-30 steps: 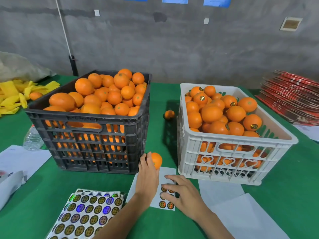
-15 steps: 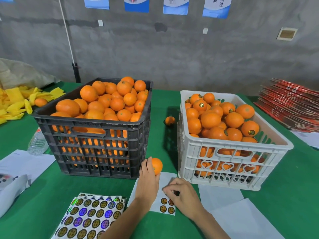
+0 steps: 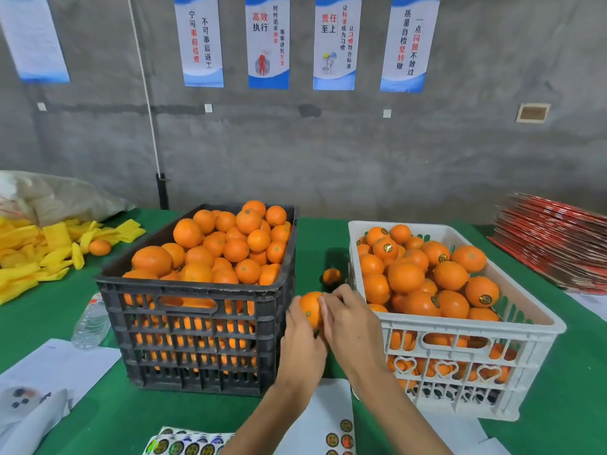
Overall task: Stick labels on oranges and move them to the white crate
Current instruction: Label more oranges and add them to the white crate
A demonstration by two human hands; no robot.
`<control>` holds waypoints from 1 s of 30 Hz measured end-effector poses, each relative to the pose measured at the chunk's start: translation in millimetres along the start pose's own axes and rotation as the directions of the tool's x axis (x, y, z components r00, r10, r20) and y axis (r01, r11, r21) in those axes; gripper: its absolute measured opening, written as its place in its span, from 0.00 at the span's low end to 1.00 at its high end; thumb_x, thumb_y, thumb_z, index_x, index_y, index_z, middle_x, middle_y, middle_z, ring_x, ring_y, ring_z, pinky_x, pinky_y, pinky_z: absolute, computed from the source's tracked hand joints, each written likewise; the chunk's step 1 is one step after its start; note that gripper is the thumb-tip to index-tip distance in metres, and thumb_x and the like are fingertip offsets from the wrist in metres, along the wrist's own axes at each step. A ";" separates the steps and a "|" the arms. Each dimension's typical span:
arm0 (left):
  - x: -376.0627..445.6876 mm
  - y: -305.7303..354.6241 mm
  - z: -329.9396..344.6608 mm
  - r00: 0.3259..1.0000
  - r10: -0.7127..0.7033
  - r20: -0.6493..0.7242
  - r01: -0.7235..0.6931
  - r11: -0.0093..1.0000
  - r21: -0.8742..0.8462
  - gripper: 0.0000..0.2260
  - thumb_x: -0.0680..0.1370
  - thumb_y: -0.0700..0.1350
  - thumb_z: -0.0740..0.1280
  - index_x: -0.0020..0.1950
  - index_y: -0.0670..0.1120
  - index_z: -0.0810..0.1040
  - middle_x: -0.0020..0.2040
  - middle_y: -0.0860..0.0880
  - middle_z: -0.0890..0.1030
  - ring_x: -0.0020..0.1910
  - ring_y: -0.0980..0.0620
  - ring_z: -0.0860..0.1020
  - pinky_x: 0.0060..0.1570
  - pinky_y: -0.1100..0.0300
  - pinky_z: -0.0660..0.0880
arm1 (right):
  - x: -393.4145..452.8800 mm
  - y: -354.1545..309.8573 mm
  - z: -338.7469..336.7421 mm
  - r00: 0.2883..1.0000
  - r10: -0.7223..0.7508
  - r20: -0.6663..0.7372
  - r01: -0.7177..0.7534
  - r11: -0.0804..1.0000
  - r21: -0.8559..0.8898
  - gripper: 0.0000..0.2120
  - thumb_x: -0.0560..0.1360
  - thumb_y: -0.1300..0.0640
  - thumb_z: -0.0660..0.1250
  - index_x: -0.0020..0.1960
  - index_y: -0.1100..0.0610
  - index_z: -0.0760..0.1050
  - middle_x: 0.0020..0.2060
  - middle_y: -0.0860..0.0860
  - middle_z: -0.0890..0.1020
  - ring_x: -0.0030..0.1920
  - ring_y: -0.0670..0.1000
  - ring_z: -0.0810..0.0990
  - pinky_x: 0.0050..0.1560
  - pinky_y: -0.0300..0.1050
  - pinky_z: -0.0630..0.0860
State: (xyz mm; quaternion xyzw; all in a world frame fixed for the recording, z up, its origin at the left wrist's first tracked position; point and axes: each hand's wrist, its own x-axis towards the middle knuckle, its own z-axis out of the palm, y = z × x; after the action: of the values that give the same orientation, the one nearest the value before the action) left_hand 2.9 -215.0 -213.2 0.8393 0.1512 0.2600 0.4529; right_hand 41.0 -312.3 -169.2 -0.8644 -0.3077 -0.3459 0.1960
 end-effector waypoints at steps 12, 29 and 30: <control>87.2 68.7 -30.1 0.920 0.353 0.169 -0.354 0.935 -0.027 0.31 0.79 0.34 0.67 0.78 0.52 0.62 0.72 0.52 0.71 0.62 0.59 0.76 0.63 0.60 0.76 | 70.0 41.6 -25.7 0.928 0.367 0.064 -0.351 0.805 0.479 0.25 0.73 0.41 0.75 0.64 0.52 0.74 0.53 0.49 0.81 0.52 0.51 0.81 0.52 0.48 0.80; 282.8 -4.0 -132.3 1.000 0.003 -0.020 0.008 0.846 0.533 0.36 0.78 0.49 0.73 0.81 0.48 0.58 0.77 0.38 0.61 0.69 0.34 0.71 0.65 0.42 0.73 | 80.6 86.2 -5.3 0.975 0.220 -0.043 -0.220 0.975 0.019 0.21 0.81 0.50 0.63 0.72 0.53 0.74 0.77 0.48 0.68 0.56 0.52 0.83 0.42 0.44 0.80; 288.9 -7.5 -130.6 1.000 -0.011 -0.010 0.015 0.848 0.529 0.35 0.79 0.50 0.72 0.81 0.47 0.58 0.77 0.38 0.62 0.69 0.35 0.71 0.66 0.43 0.72 | 80.7 86.7 -4.8 0.977 0.213 -0.030 -0.212 0.977 0.021 0.21 0.82 0.50 0.63 0.72 0.53 0.73 0.77 0.48 0.68 0.58 0.51 0.82 0.45 0.43 0.80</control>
State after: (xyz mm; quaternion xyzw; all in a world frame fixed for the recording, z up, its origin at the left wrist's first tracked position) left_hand 164.6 19.4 -73.6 0.9297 0.2240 0.2078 0.2056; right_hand 142.6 -346.6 -118.9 -0.8849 -0.2135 -0.3339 0.2445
